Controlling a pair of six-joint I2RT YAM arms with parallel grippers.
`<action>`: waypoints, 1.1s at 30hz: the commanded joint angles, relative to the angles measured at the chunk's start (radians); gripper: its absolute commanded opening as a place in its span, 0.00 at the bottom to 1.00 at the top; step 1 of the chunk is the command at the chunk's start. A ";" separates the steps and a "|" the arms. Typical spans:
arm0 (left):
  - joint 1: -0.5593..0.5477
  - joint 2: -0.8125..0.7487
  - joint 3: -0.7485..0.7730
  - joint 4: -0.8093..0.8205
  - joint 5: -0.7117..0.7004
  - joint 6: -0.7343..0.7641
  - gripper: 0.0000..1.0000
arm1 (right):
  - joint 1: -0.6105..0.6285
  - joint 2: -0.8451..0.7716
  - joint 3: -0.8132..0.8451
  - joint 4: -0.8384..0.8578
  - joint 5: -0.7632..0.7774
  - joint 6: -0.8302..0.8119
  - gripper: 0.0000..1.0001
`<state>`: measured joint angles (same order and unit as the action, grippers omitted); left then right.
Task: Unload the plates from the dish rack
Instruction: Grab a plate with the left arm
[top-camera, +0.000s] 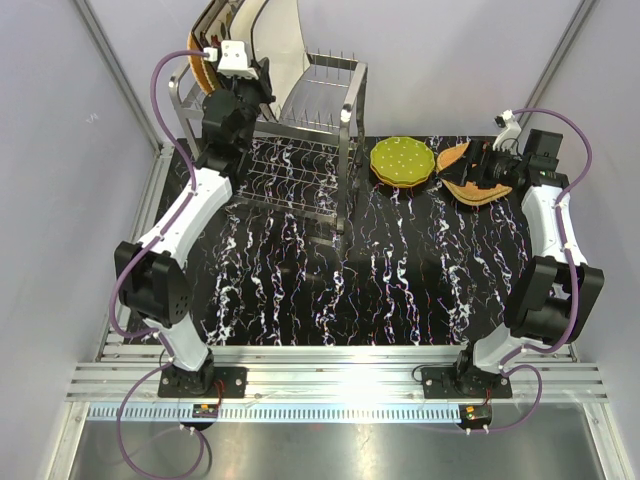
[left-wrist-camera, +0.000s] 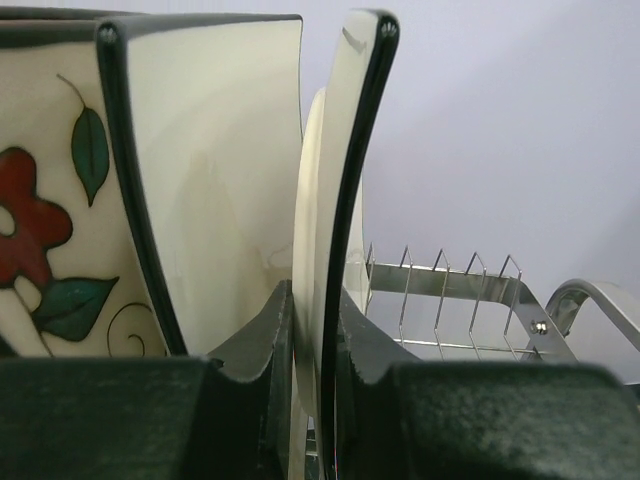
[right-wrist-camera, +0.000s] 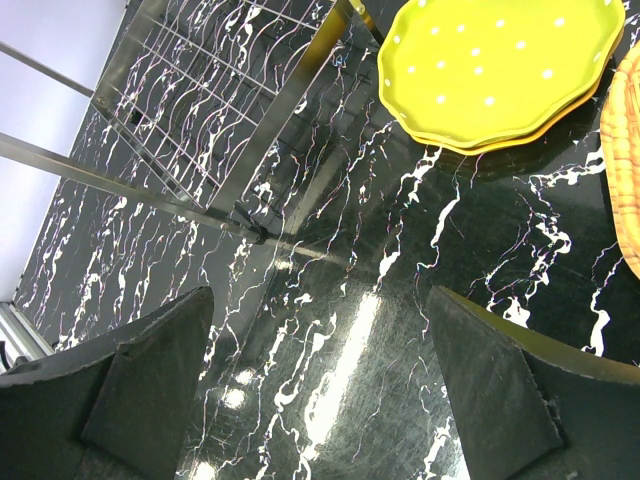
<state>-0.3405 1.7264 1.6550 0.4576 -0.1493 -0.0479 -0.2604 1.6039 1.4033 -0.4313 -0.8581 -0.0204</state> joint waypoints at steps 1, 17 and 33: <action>0.015 -0.004 0.107 0.133 0.040 0.011 0.00 | 0.000 -0.038 0.000 0.037 -0.025 0.007 0.95; 0.005 0.012 0.269 0.164 0.103 0.066 0.00 | 0.000 -0.039 -0.003 0.043 -0.027 0.008 0.95; 0.006 0.025 0.361 0.161 0.142 0.083 0.00 | 0.000 -0.038 0.002 0.042 -0.032 0.013 0.96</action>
<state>-0.3340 1.8023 1.9018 0.3294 -0.0532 0.0429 -0.2604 1.6039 1.4033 -0.4309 -0.8585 -0.0166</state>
